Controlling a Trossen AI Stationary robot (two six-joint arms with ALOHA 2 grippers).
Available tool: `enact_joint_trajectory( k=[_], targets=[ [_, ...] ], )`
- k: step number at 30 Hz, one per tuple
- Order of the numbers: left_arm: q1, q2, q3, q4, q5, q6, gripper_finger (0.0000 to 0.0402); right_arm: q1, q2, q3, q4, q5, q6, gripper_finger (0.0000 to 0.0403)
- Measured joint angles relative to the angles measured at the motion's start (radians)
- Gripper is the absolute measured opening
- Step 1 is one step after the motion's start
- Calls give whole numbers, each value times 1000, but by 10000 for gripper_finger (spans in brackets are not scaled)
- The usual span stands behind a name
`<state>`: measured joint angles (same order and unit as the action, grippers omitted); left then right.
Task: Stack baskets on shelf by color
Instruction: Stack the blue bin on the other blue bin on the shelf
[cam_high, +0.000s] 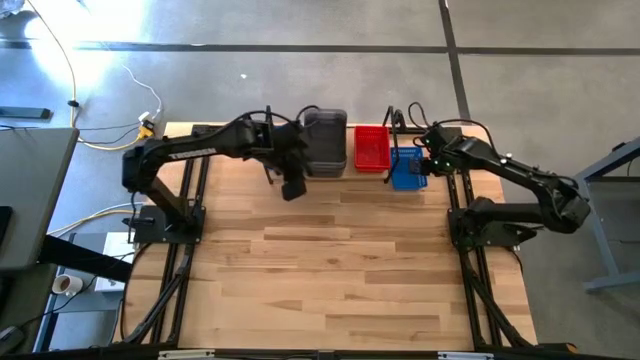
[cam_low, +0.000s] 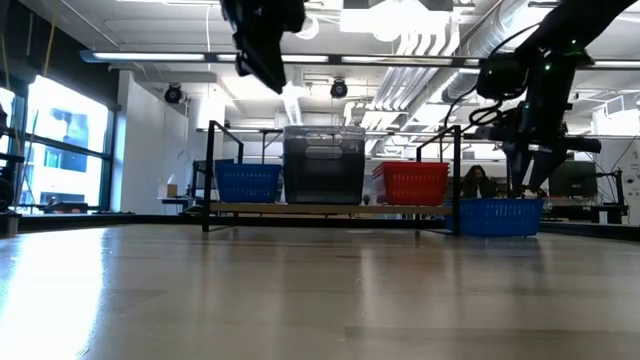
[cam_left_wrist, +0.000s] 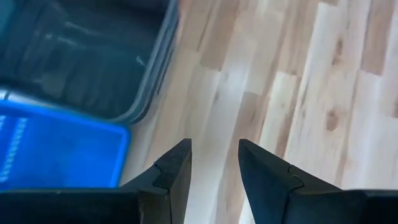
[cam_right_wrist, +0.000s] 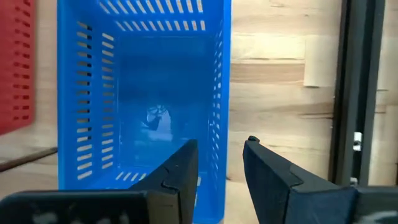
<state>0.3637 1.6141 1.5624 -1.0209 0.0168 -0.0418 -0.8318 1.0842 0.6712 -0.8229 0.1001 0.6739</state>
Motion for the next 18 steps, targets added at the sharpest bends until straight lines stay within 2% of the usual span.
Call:
enact_joint_trajectory(
  k=[9, 18],
  targets=[
    [47, -96, -144, 54, 1, -10, 122, 0, 126, 0, 35, 27, 34, 114],
    [82, -111, -176, 53, 6, 10, 122, 0, 248, 0, 71, 7, 52, 106]
  ],
)
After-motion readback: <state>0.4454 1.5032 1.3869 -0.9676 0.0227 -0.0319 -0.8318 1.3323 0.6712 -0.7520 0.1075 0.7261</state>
